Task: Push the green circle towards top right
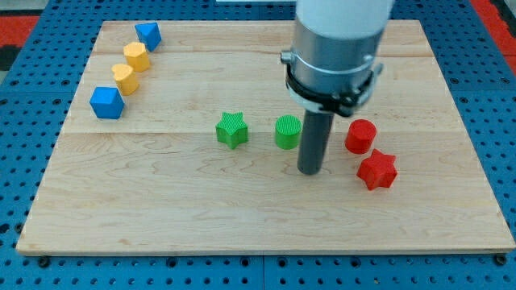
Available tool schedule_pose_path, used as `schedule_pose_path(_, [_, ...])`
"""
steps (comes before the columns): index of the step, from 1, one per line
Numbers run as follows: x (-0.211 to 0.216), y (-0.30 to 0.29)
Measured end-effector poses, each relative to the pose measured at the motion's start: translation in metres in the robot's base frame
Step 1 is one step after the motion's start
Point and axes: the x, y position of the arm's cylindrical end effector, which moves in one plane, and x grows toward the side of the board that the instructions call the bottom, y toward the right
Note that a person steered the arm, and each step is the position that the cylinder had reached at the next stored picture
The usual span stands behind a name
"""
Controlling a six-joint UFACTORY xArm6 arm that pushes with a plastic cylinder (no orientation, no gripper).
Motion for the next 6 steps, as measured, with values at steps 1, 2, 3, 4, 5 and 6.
schedule_pose_path(1, [-0.013, -0.013])
schedule_pose_path(2, [-0.013, -0.053])
schedule_pose_path(3, [-0.044, -0.021])
schedule_pose_path(4, [-0.087, 0.046])
schedule_pose_path(5, [-0.084, 0.053])
schedule_pose_path(6, [-0.07, -0.002])
